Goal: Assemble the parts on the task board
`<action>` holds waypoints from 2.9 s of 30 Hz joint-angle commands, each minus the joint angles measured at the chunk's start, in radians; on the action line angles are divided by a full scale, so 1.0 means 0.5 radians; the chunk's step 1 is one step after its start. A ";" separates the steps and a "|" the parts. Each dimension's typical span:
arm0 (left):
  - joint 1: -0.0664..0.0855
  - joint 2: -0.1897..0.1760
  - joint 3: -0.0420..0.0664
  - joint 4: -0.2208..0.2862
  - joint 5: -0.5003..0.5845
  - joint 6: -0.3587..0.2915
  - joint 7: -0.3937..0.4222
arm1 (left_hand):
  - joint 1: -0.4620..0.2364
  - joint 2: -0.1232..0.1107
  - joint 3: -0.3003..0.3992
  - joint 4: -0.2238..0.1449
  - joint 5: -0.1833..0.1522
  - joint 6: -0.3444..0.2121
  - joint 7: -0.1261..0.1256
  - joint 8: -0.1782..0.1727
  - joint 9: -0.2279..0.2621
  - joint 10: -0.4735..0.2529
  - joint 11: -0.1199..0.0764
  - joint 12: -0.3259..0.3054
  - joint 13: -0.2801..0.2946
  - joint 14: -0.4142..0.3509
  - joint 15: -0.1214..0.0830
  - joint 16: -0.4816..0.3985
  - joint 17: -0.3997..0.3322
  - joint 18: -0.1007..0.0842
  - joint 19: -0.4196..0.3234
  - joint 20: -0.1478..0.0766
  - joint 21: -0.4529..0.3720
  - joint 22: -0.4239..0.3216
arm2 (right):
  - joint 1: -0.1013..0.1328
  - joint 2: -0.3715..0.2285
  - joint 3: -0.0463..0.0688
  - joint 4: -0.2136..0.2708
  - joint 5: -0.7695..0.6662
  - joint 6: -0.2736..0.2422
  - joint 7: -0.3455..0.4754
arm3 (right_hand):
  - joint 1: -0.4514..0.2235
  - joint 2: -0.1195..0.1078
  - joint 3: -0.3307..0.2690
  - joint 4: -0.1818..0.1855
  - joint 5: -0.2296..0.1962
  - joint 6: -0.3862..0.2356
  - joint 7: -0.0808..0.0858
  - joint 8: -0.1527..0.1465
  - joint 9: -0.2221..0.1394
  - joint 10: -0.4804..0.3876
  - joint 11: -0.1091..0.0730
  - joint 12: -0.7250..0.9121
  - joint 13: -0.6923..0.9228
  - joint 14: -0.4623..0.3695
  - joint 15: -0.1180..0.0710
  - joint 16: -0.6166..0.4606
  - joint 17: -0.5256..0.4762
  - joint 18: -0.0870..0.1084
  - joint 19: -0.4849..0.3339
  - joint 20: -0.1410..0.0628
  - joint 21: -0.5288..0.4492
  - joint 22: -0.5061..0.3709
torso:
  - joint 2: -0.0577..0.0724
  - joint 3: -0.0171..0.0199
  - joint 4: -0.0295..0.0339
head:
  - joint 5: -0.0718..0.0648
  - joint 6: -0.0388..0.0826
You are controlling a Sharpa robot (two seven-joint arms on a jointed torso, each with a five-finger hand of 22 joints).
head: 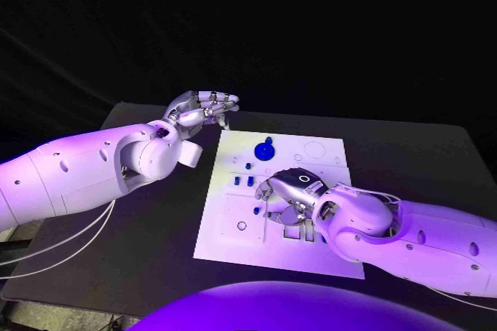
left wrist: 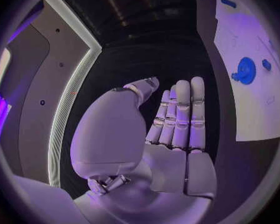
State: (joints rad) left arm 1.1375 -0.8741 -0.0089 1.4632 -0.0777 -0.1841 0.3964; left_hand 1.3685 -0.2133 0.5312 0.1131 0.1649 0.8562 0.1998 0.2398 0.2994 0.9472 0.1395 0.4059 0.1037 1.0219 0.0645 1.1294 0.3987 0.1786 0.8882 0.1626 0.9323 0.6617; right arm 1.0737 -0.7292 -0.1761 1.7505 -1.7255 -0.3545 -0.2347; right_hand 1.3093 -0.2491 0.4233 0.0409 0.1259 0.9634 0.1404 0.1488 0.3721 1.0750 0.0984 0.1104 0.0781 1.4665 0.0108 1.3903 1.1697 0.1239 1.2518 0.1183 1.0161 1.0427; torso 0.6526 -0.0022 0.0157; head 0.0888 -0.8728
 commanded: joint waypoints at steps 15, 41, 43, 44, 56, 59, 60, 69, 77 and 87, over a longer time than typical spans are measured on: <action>0.001 -0.006 -0.002 0.000 0.010 0.019 0.005 | 0.014 -0.003 -0.011 0.002 -0.001 -0.008 0.006 -0.004 0.002 -0.022 0.000 0.009 0.000 -0.012 0.002 -0.010 -0.002 0.011 0.017 -0.002 -0.009 -0.004 | 0.259 -0.517 0.020 0.110 0.394 0.094 -0.032 | 0.292 0.083 -0.745 0.311 0.027 -0.011 -0.015 -0.069 -0.047 -0.155 0.011 0.154 -0.023 0.043 0.032 0.034 -0.010 0.015 0.017 0.011 -0.056 0.013 | -0.005 0.0003 -0.007 | -0.057 0.000; 0.001 -0.005 -0.004 0.005 0.010 0.026 0.001 | 0.018 -0.001 -0.012 0.002 -0.001 -0.007 0.005 -0.003 0.003 -0.021 -0.001 0.012 0.001 -0.012 0.002 -0.010 -0.003 0.011 0.019 -0.002 -0.012 -0.006 | 0.183 -0.344 0.016 -0.043 0.312 0.222 0.002 | 0.567 0.234 -0.628 0.499 0.021 0.103 -0.004 -0.035 -0.052 0.070 -0.034 0.247 -0.027 0.067 -0.016 0.097 0.082 -0.027 0.149 -0.022 0.130 0.223 | -0.002 -0.0020 -0.002 | -0.053 0.000; 0.001 -0.005 -0.004 0.006 0.010 0.026 0.000 | 0.018 -0.001 -0.012 0.002 -0.001 -0.007 0.005 -0.003 0.003 -0.021 -0.001 0.012 0.001 -0.012 0.002 -0.010 -0.003 0.011 0.019 -0.002 -0.012 -0.006 | 0.178 -0.333 0.016 -0.050 0.314 0.228 0.004 | 0.567 0.234 -0.561 0.499 0.022 0.117 -0.007 -0.036 -0.058 0.109 -0.039 0.218 -0.029 0.068 -0.020 0.100 0.086 -0.028 0.151 -0.026 0.136 0.234 | -0.003 -0.0021 -0.003 | -0.052 0.000; 0.001 -0.005 -0.004 0.006 0.010 0.026 -0.001 | 0.018 -0.001 -0.012 0.002 -0.001 -0.007 0.005 -0.003 0.003 -0.021 -0.001 0.012 0.001 -0.012 0.002 -0.010 -0.003 0.011 0.019 -0.002 -0.012 -0.006 | 0.175 -0.326 0.015 -0.055 0.315 0.231 0.006 | 0.567 0.237 -0.520 0.499 0.023 0.128 -0.006 -0.035 -0.060 0.123 -0.039 0.201 -0.029 0.069 -0.022 0.102 0.089 -0.029 0.152 -0.027 0.140 0.240 | -0.003 -0.0023 -0.004 | -0.051 0.000; 0.001 -0.007 -0.004 0.008 0.010 0.029 -0.004 | 0.018 -0.001 -0.012 0.002 -0.001 -0.007 0.005 -0.003 0.003 -0.021 -0.001 0.012 0.001 -0.012 0.002 -0.010 -0.003 0.011 0.019 -0.002 -0.012 -0.006 | 0.156 -0.276 0.013 -0.114 0.289 0.261 -0.001 | 0.468 0.118 -0.099 0.483 0.017 0.216 -0.010 -0.015 -0.060 0.256 -0.049 0.061 -0.024 0.072 -0.028 0.117 0.107 -0.034 0.160 -0.034 0.163 0.292 | -0.002 -0.0016 -0.002 | -0.055 0.000; 0.001 -0.008 -0.004 0.008 0.010 0.030 -0.006 | 0.018 -0.001 -0.012 0.002 -0.001 -0.007 0.005 -0.003 0.003 -0.021 -0.001 0.012 0.001 -0.012 0.002 -0.010 -0.003 0.011 0.019 -0.002 -0.012 -0.006 | 0.152 -0.271 0.012 -0.125 0.269 0.264 -0.008 | 0.455 0.104 -0.050 0.476 0.016 0.227 -0.011 -0.008 -0.055 0.267 -0.050 0.048 -0.023 0.072 -0.029 0.118 0.108 -0.034 0.160 -0.035 0.165 0.297 | -0.002 -0.0014 -0.003 | -0.053 0.000; 0.001 -0.008 -0.004 0.008 0.010 0.030 -0.007 | 0.018 -0.001 -0.012 0.002 -0.001 -0.007 0.005 -0.003 0.003 -0.021 -0.001 0.012 0.001 -0.012 0.002 -0.010 -0.003 0.011 0.019 -0.002 -0.012 -0.006 | 0.150 -0.269 0.012 -0.128 0.264 0.265 -0.009 | 0.451 0.101 -0.029 0.471 0.015 0.233 -0.011 -0.003 -0.052 0.273 -0.050 0.044 -0.022 0.073 -0.030 0.120 0.111 -0.034 0.160 -0.036 0.165 0.300 | -0.002 -0.0012 -0.003 | -0.053 0.000; 0.001 -0.007 -0.004 0.007 0.010 0.034 -0.011 | 0.018 -0.001 -0.012 0.002 -0.001 -0.007 0.005 -0.003 0.003 -0.021 -0.001 0.012 0.001 -0.012 0.002 -0.010 -0.003 0.011 0.019 -0.002 -0.012 -0.006 | 0.139 -0.266 0.011 -0.123 0.243 0.214 -0.021 | 0.407 0.121 0.175 0.372 0.011 0.321 -0.048 0.092 0.014 0.410 -0.091 0.057 0.004 0.077 -0.062 0.127 0.124 -0.038 0.174 -0.062 0.192 0.340 | -0.004 -0.0014 -0.005 | -0.058 0.000; 0.001 -0.006 -0.004 0.003 0.010 0.035 -0.012 | 0.018 -0.001 -0.012 0.002 -0.001 -0.007 0.005 -0.003 0.003 -0.021 -0.001 0.012 0.001 -0.012 0.002 -0.010 -0.003 0.011 0.019 -0.002 -0.012 -0.006 | 0.151 -0.303 0.014 -0.076 0.263 0.044 -0.029 | 0.321 0.119 0.258 0.277 0.008 0.314 -0.066 0.180 0.110 0.471 -0.111 0.046 0.021 0.084 -0.079 0.140 0.151 -0.047 0.196 -0.080 0.229 0.384 | -0.006 -0.0023 -0.006 | -0.065 0.000; 0.001 0.002 -0.004 -0.006 0.011 0.037 -0.012 | 0.021 0.003 -0.017 0.004 0.000 -0.006 0.005 -0.001 0.006 -0.021 -0.002 0.018 0.002 -0.012 0.001 -0.010 -0.005 0.012 0.022 -0.002 -0.018 -0.010 | 0.255 -0.370 0.033 0.042 0.430 -0.104 0.018 | 0.284 0.115 0.297 0.229 0.007 0.293 -0.067 0.216 0.156 0.484 -0.114 0.031 0.026 0.085 -0.082 0.141 0.152 -0.047 0.195 -0.084 0.227 0.391 | -0.007 -0.0028 -0.004 | -0.066 0.000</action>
State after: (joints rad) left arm 1.1375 -0.8759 -0.0114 1.4599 -0.0773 -0.1819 0.3855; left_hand 1.3685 -0.2134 0.5284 0.1159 0.1649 0.8562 0.1998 0.2398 0.3014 0.9400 0.1394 0.4124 0.1037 1.0219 0.0645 1.1294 0.3973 0.1785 0.8919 0.1589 0.9247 0.6575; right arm 1.1986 -0.9124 -0.1600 1.7611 -1.5540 -0.3582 -0.2418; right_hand 1.4561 -0.1960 0.5704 0.1625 0.1277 1.1114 0.1136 0.2078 0.3712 1.2598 0.0895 0.1304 0.0917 1.4684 -0.0236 1.4572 1.2462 0.1123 1.3469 0.0767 1.1290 1.2380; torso 0.6495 -0.0034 0.0132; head 0.0552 -0.8728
